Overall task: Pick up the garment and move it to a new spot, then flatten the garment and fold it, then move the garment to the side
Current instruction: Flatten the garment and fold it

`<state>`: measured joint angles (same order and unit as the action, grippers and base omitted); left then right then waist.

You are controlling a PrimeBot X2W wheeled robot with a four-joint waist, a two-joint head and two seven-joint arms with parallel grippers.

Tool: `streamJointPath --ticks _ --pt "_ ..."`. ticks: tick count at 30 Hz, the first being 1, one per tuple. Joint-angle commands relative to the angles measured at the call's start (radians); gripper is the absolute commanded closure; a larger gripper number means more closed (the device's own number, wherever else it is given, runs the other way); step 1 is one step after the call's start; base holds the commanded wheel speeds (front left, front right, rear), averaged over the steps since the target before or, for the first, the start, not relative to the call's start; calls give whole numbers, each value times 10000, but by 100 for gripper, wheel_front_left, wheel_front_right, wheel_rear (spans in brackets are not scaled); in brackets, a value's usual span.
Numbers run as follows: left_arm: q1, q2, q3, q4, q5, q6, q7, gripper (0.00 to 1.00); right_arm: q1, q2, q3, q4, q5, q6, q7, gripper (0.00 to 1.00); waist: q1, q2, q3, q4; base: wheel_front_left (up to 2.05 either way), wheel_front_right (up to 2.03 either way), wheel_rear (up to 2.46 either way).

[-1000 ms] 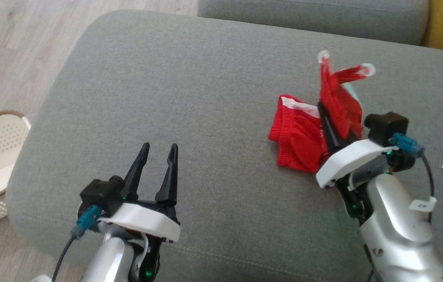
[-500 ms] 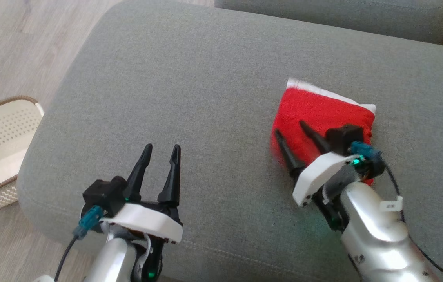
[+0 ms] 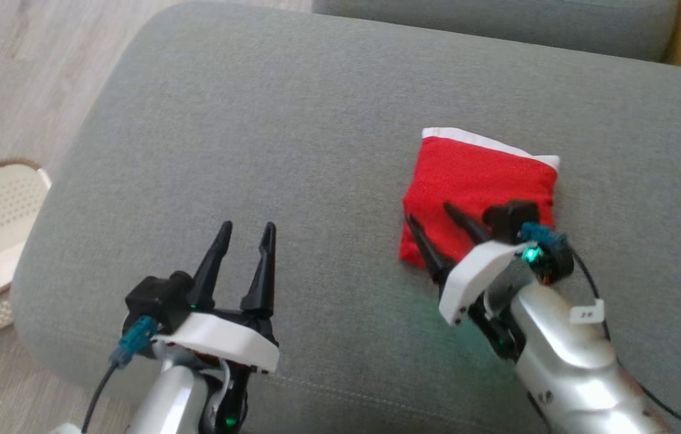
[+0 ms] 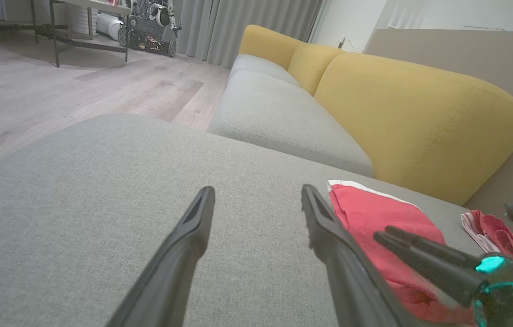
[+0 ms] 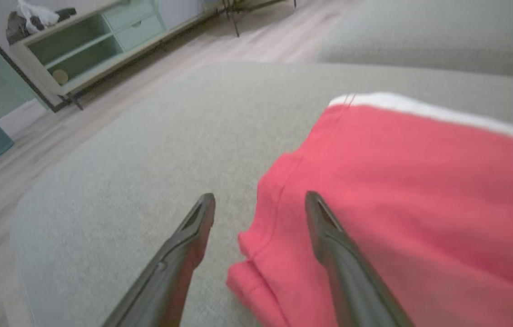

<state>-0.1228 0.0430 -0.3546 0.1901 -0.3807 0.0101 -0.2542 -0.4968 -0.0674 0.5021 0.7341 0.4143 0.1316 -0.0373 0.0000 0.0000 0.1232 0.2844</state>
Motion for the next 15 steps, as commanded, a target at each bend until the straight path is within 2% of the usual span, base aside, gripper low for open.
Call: streamJointPath --ticks 1,7,12,15 --pt "-263 72 416 -319 101 28 -76 0 -458 98 89 -490 97 -9 -260 0 0 0 -70 -213 0 0 0" --pt "-313 72 785 -563 84 -3 -76 0 -383 -656 -719 -1522 -275 -9 -1091 0 0 0 -278 -881 0 0 0" --pt "-346 72 1040 -788 85 10 -76 0 314 -1257 -1831 -2433 -1232 -9 -1571 0 0 0 -401 -1425 0 0 0" --pt "-331 72 1170 -856 84 35 -76 0 919 -1325 -2755 -2913 -1689 -9 -1732 0 0 0 -435 -1698 0 0 0"
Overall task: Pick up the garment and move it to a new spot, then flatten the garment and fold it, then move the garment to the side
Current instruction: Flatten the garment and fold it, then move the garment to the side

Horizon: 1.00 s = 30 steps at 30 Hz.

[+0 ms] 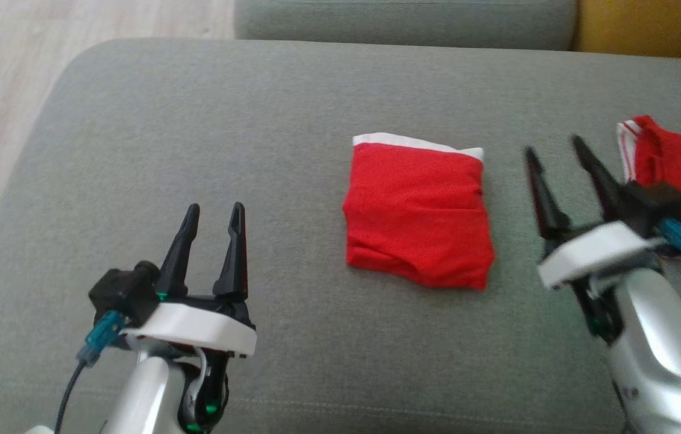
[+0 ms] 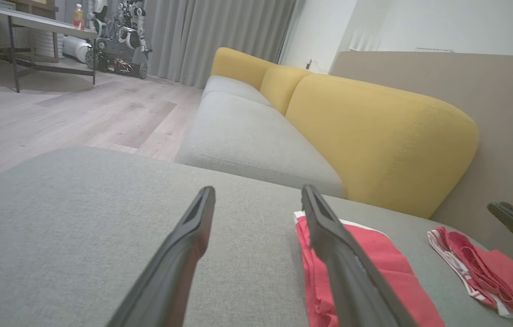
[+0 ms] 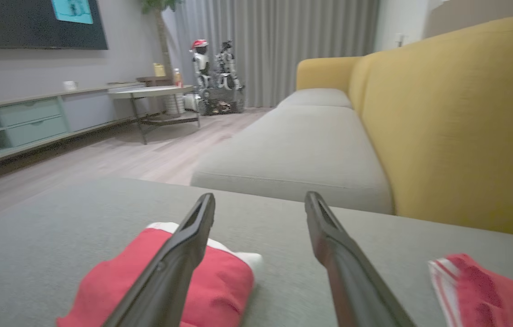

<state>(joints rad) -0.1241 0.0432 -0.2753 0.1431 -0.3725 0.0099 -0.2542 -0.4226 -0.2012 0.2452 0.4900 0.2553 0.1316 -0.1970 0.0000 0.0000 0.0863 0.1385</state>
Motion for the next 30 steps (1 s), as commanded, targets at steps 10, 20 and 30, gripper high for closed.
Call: streamJointPath --ticks 10,20,30 --pt "-60 70 678 -535 160 96 -76 0 1826 289 -1941 -1871 -1956 -9 -484 0 0 0 -117 -725 0 0 0" --pt "333 70 866 -701 458 206 -76 0 2505 918 -2570 -2192 -2676 -9 -618 0 0 0 -161 -774 0 0 0" --pt "370 70 807 -721 424 207 -76 0 2529 1031 -2618 -2211 -2762 -9 -639 0 0 0 -156 -626 0 0 0"
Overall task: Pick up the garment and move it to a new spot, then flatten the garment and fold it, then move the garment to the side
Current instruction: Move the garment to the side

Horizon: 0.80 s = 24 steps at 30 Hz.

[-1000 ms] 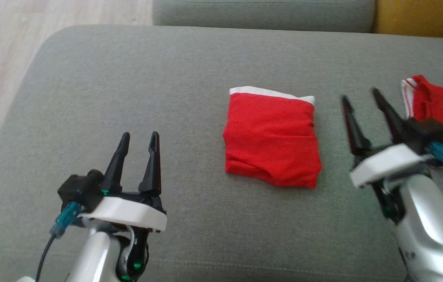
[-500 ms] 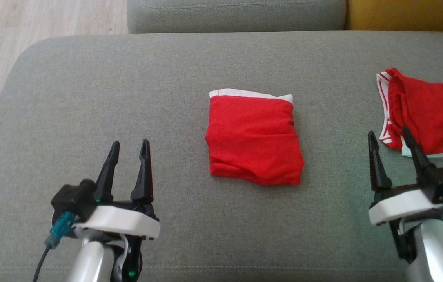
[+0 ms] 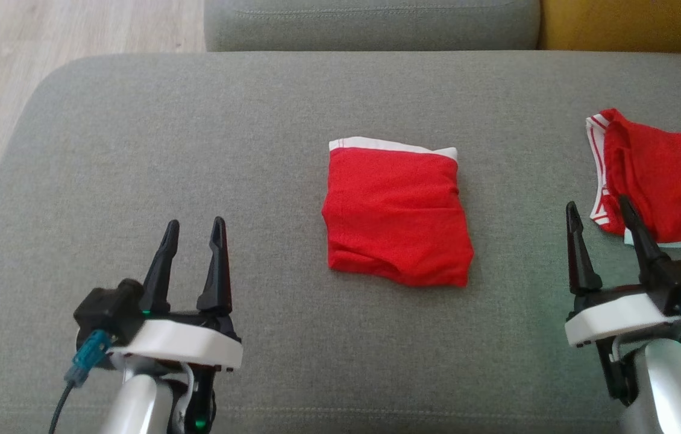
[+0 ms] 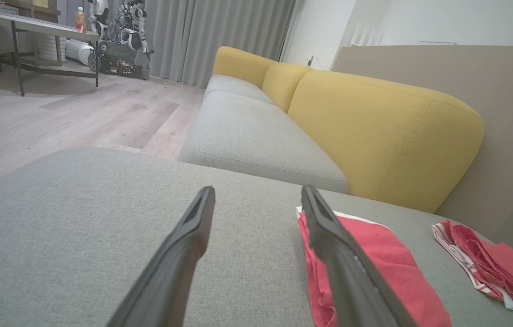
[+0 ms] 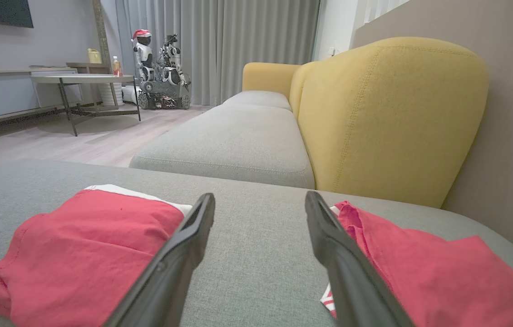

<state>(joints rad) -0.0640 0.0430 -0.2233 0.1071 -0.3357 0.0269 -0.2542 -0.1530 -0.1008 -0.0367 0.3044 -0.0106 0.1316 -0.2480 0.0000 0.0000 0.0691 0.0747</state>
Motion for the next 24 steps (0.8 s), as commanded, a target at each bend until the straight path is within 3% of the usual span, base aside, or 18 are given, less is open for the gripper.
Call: streamJointPath --ticks 1,11,17,24 --pt "-245 72 267 -359 48 33 -76 0 -179 40 216 -339 -95 -9 -129 0 0 0 51 38 0 0 0" --pt "-653 72 -14 -385 90 -6 -76 0 -1020 189 1100 267 275 -9 60 0 0 0 902 465 0 0 0" --pt "-944 72 -267 -398 -5 38 -76 0 -1847 312 1784 1136 1681 -9 875 0 0 0 1378 863 0 0 0" --pt "-1140 72 -488 -420 -106 97 -76 0 -2715 242 1913 2302 2267 -9 1788 0 0 0 1714 1216 0 0 0"
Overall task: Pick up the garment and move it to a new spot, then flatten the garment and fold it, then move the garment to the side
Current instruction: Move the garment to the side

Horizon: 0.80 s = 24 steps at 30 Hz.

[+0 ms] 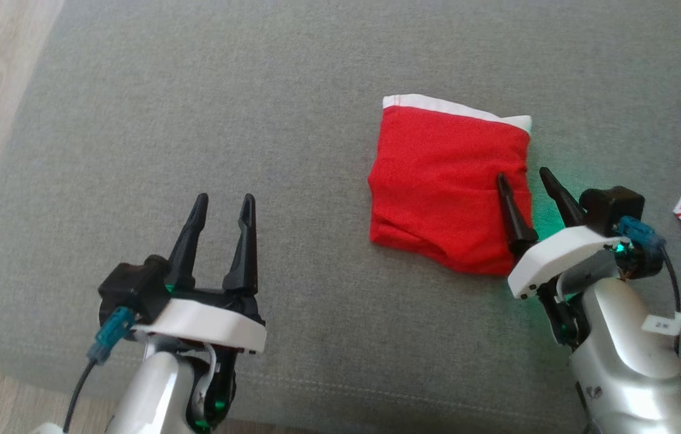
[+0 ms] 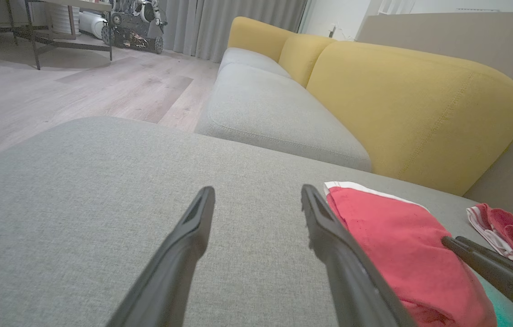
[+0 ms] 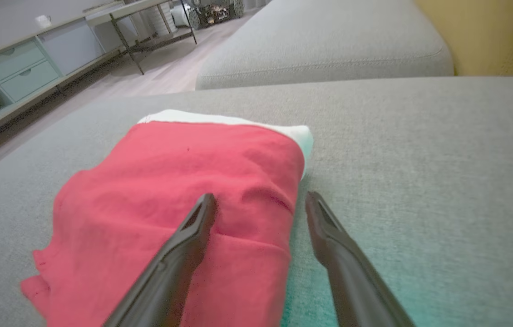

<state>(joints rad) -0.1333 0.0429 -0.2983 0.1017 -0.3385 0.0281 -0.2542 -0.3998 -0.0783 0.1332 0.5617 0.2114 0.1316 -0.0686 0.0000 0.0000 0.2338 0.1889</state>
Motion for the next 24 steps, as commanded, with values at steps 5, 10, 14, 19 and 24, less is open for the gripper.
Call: streamJointPath --ticks 5,10,14,19,24 --pt "-544 74 206 -367 -103 112 -76 0 -651 74 120 596 163 -9 304 0 0 0 182 226 0 0 0" --pt "-586 74 210 -369 -88 152 -76 0 -924 127 447 1119 81 -9 158 100 0 0 200 221 0 0 0" --pt "-565 74 255 -367 -30 159 -76 0 -1158 -307 965 1230 -980 -9 -522 100 0 0 83 -25 0 0 0" --pt "-577 74 324 -396 64 87 -76 0 -1474 -1063 1461 1029 -2391 -9 -1269 100 0 0 -44 -547 0 0 0" --pt "-769 74 261 -434 219 -70 -76 0 -1952 -2215 2258 375 -3245 -9 -1512 100 0 0 57 -1263 0 0 0"
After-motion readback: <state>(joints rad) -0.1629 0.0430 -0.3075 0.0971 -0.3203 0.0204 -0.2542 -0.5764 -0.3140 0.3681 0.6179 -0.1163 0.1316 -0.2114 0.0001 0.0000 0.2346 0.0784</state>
